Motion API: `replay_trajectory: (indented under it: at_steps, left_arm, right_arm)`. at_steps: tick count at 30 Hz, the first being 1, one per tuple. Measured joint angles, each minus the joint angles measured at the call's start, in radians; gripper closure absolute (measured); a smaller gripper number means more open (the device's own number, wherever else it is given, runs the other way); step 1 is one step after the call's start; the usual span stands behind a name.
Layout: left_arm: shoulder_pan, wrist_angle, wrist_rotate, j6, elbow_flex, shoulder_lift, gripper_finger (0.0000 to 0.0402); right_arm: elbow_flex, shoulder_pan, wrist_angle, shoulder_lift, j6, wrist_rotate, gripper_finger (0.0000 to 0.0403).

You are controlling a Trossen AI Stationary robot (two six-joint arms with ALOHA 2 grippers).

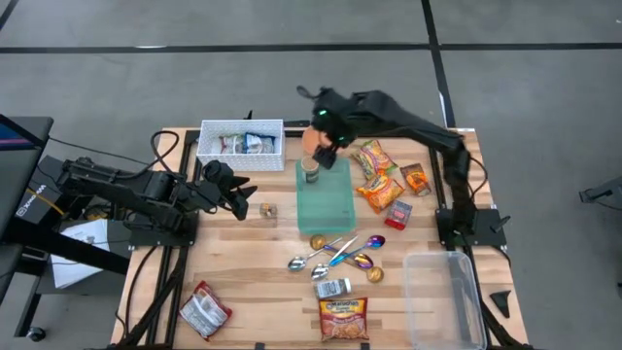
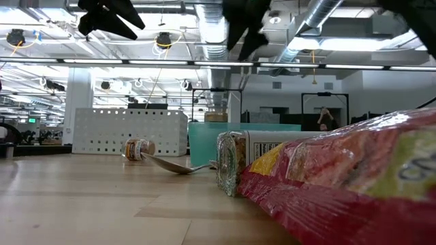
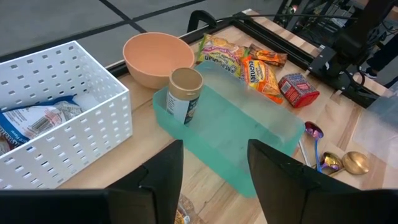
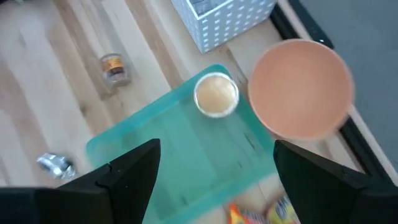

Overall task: Pick & Place Food Item
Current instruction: Put the brown seasoning into the blue bin

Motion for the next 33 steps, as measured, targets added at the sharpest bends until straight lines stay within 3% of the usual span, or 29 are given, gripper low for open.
replay_trajectory:
  at_steps: [9,15,25,33]
  left_arm:
    - [0.0,0.001,0.0,0.0,0.0,0.0,0.0225]
    - [0.0,0.001,0.0,0.007,0.0,0.0,0.0225]
    - [-0.004,0.001,0.087,0.056,0.0,0.0,0.0225]
    - [-0.01,0.063,0.097,0.1,0.0,0.0,0.0228]
  right_arm:
    - [0.0,0.039,-0.195,-0.227,0.095,0.097,0.0094]
    - [-0.046,0.097,-0.189,-0.381,0.232,0.144,0.0094]
    - [-0.28,0.316,-0.193,-0.595,0.577,0.231,0.0094]
    - [-0.501,0.471,-0.192,-0.69,0.733,0.29,0.0094]
